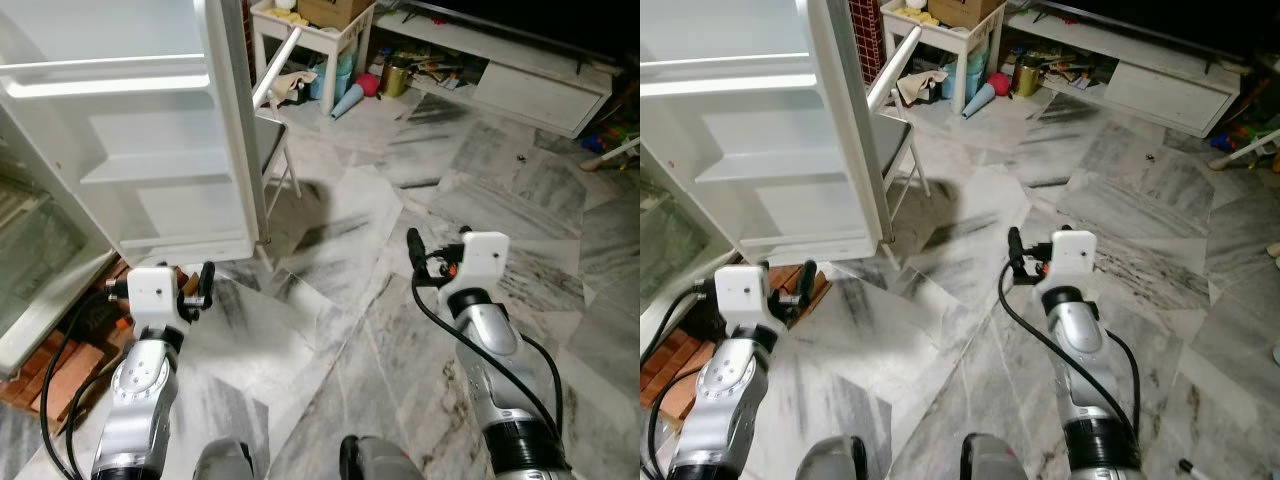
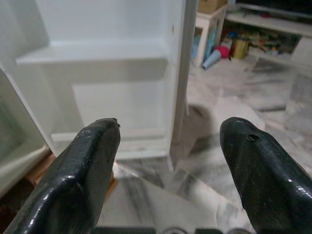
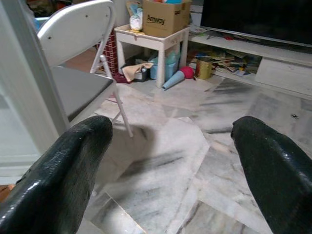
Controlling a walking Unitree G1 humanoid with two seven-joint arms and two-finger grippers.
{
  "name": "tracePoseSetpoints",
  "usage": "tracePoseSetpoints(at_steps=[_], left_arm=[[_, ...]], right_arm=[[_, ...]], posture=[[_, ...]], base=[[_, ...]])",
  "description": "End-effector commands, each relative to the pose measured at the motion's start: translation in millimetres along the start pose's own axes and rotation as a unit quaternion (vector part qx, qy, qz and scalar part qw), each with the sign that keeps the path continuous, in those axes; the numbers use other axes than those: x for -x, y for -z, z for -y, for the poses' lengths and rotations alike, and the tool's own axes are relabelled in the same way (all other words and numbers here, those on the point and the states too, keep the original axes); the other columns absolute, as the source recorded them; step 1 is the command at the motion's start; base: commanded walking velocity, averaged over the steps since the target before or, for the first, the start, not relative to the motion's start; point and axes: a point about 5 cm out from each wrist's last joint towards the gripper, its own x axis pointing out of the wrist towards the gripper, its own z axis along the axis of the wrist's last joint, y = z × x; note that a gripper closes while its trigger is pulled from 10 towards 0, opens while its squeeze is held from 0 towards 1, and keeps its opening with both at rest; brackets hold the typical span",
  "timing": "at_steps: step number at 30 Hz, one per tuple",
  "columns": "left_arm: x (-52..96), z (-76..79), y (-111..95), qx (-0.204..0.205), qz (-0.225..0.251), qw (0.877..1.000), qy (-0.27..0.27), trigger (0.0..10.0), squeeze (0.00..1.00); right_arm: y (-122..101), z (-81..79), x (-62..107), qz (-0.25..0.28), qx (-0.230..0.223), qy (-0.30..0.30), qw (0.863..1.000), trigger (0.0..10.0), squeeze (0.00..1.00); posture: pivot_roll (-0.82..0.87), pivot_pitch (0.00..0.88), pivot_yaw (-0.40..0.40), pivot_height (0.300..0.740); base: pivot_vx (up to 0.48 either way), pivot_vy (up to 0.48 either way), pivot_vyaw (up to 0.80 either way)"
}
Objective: Restocking fridge
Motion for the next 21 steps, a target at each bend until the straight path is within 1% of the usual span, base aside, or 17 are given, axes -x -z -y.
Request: tracePoseSetpoints(at_steps=[1,3,4,6,7,8,9,10,12,15,16,19,21], left_arm=[[2.4,-1.2,-3,-0.001,0.006,1.000,-0.003,10.0,0.00],[2.6,-0.1,-3,-0.009,0.003,1.000,0.007,10.0,0.00],[1.7,1.7,-4,-0.018,0.006,1.000,0.019,10.0,0.00],[-0.2,3.5,-8,-0.025,0.012,0.999,0.033,10.0,0.00],[-0.2,3.5,-8,-0.025,0.012,0.999,0.033,10.0,0.00],[-2.1,5.1,-13,-0.035,0.019,0.998,0.049,10.0,0.00],[-2.1,5.1,-13,-0.035,0.019,0.998,0.049,10.0,0.00],[-5.6,3.7,-18,-0.051,0.024,0.997,0.049,10.0,0.00],[-7.6,1.8,-21,-0.058,0.026,0.997,0.045,10.0,0.00],[-7.4,0.2,-23,-0.060,0.028,0.997,0.043,10.0,0.00],[-6.2,-2.3,-23,-0.063,0.024,0.997,0.040,10.0,0.00],[-4.7,-1.8,-26,-0.072,0.024,0.996,0.041,10.0,0.00],[-4.8,3.5,-33,-0.111,0.036,0.991,0.064,10.0,0.00]], right_arm=[[-3,5.2,4.2,0.009,0.006,0.004,1.000,10.0,0.00],[3,12.2,6.5,-0.011,0.001,0.027,1.000,10.0,0.00],[8,16.8,7.0,-0.025,-0.005,0.046,0.999,10.0,0.00],[9,18.1,6.1,-0.027,-0.017,0.054,0.998,10.0,0.00],[9,18.1,6.1,-0.027,-0.017,0.054,0.998,10.0,0.00],[6,16.0,4.3,-0.020,-0.008,0.046,0.999,10.0,0.00],[6,16.0,4.3,-0.020,-0.008,0.046,0.999,10.0,0.00],[2,13.4,1.9,-0.014,-0.005,0.042,0.999,10.0,0.00],[-1,11.0,0.1,-0.010,-0.004,0.039,0.999,10.0,0.00],[-3,9.3,-0.7,-0.007,-0.003,0.038,0.999,10.0,0.00],[-3,8.8,-1.1,-0.010,-0.012,0.039,0.999,10.0,0.00],[-3,8.7,-2.2,-0.010,-0.010,0.039,0.999,10.0,0.00],[-7,6.2,-4.0,-0.005,-0.007,0.034,0.999,10.0,0.00]], posture=[[0.04,0.087,-0.030,0.740],[0.04,0.090,-0.029,0.740],[0.04,0.092,-0.027,0.740],[0.04,0.094,-0.022,0.740],[0.04,0.094,-0.022,0.740],[0.04,0.099,-0.022,0.740],[0.04,0.099,-0.022,0.740],[0.05,0.106,-0.025,0.740],[0.04,0.116,-0.023,0.740],[0.04,0.119,-0.023,0.740],[0.04,0.133,-0.020,0.740],[0.05,0.154,-0.021,0.740],[0.06,0.167,-0.021,0.740]], base=[[0.000,0.000,0.00],[0.000,0.000,0.00],[0.000,0.000,-0.59],[0.000,0.000,-0.80],[0.000,0.000,-0.80],[0.000,0.000,-0.80],[0.000,0.000,-0.80],[0.000,0.000,-0.80],[0.000,0.000,-0.80],[0.000,0.000,-0.80],[0.000,0.000,-0.80],[0.000,-0.289,-0.80],[0.000,-0.263,-0.80]])
